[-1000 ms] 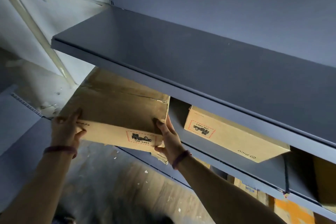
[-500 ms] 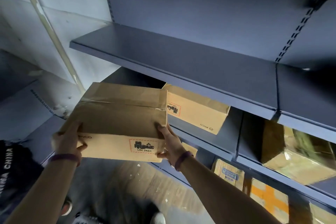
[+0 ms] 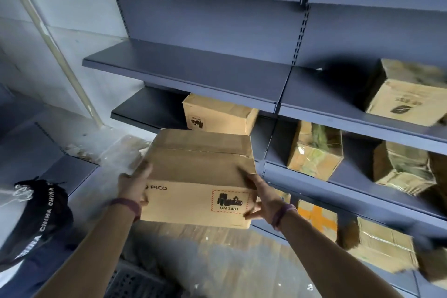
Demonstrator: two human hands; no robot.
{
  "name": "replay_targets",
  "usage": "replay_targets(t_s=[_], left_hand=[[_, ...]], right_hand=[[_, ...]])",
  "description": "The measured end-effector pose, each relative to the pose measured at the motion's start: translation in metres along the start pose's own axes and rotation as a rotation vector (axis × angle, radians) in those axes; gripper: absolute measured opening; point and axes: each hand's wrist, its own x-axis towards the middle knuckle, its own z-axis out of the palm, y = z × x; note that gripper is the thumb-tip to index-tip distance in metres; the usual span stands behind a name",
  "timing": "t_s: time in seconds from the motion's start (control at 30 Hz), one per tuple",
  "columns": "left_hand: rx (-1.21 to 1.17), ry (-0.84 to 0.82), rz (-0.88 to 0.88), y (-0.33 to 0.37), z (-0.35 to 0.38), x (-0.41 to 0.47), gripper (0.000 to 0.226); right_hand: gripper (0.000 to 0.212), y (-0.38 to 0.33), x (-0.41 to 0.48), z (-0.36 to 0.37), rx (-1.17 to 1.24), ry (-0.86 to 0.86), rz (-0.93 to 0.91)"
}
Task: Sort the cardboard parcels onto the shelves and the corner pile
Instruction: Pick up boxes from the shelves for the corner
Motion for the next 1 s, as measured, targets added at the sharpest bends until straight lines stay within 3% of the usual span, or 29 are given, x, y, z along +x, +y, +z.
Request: replay_targets(t_s=[0.07,0.13,0.27,0.33,0.47,0.63,0.8,0.9,1.0], left_hand=[[0.06,-0.072,0.013,-0.001,0.009,-0.021,0.042],[0.124,-0.137,0.011,-0.002,0.017,-0.033,0.043],[0.221,-0.286,-0.051,-0.028,0.029,-0.007,0.111],[0.238,-0.363,-0.089,-0.042,0.041,0.005,0.128],[0.297,-0.421,-0.021,-0.015,0.044,-0.063,0.113],[0.4,-0.436,0.115,-0.01,0.051,-0.086,0.095],[0.485,-0.548,0.172,-0.003,0.048,-0.103,0.098],[0.496,-0.69,0.074,-0.002,0.043,-0.103,0.111],[0.422,-0.799,0.011,-0.002,0.036,-0.108,0.06]], right_hand=[[0.036,0.006,-0.018,-0.02,0.018,0.052,0.019],[0.046,0.012,-0.034,-0.038,0.007,0.117,0.036],[0.056,0.024,-0.068,-0.065,-0.059,0.184,0.034],[0.052,0.029,-0.083,-0.076,-0.047,0.232,0.0],[0.043,0.044,-0.109,-0.084,0.046,0.327,-0.052],[0.042,0.058,-0.14,-0.089,0.132,0.431,-0.084],[0.037,0.071,-0.174,-0.095,0.179,0.487,-0.082],[0.028,0.078,-0.19,-0.102,0.19,0.503,-0.131],[0.018,0.086,-0.199,-0.112,0.201,0.457,-0.197]])
